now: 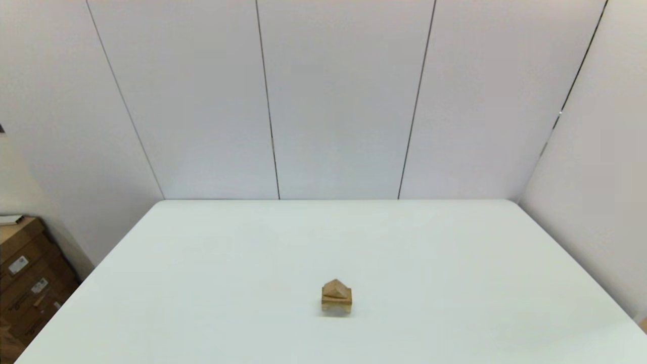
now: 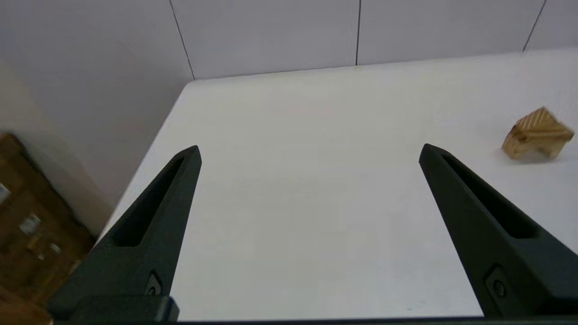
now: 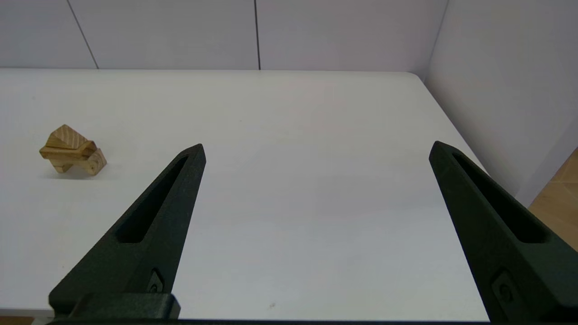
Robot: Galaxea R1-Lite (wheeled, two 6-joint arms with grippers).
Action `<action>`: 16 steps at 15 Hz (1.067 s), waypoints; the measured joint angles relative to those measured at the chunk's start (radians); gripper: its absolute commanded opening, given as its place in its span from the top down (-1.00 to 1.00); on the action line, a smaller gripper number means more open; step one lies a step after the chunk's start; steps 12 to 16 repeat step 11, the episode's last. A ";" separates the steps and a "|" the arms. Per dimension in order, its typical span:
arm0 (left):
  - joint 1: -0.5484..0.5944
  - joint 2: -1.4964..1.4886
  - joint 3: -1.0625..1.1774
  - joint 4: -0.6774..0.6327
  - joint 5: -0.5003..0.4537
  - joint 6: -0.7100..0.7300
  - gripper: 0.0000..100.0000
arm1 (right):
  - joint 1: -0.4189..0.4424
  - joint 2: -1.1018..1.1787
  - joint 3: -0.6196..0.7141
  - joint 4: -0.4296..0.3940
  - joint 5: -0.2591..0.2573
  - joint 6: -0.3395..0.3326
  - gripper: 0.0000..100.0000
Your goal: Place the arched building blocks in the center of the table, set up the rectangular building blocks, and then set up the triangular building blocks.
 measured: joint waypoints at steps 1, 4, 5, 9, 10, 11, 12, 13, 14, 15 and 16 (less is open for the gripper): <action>0.000 0.000 0.001 -0.001 0.014 -0.022 -1.00 | 0.000 0.000 0.000 0.000 0.000 0.000 -1.00; 0.000 0.000 0.002 -0.002 0.017 -0.027 -1.00 | 0.000 0.000 0.000 0.000 0.000 0.000 -1.00; 0.000 0.000 0.002 -0.001 0.017 -0.027 -1.00 | 0.000 0.000 0.000 0.001 0.000 -0.001 -1.00; 0.000 0.000 0.002 -0.002 0.017 -0.027 -1.00 | 0.001 0.000 -0.002 0.001 0.002 -0.001 -1.00; 0.000 0.000 0.002 -0.002 0.017 -0.026 -1.00 | 0.001 0.000 -0.001 0.000 0.001 0.001 -1.00; 0.000 0.000 0.002 -0.002 0.017 -0.026 -1.00 | 0.001 0.000 0.000 0.000 0.001 0.001 -1.00; 0.000 0.000 0.002 -0.002 0.017 -0.026 -1.00 | 0.001 0.000 0.000 0.000 0.001 0.001 -1.00; 0.000 0.000 0.002 -0.002 0.017 -0.026 -1.00 | 0.001 0.000 0.000 0.000 0.001 0.001 -1.00; 0.000 0.000 0.002 -0.002 0.017 -0.026 -1.00 | 0.001 0.000 0.000 0.000 0.001 0.001 -1.00; 0.000 0.000 0.002 -0.002 0.017 -0.026 -1.00 | 0.001 0.000 0.000 0.000 0.001 0.001 -1.00; 0.000 0.000 0.002 -0.002 0.017 -0.026 -1.00 | 0.001 0.000 0.000 0.000 0.001 0.001 -1.00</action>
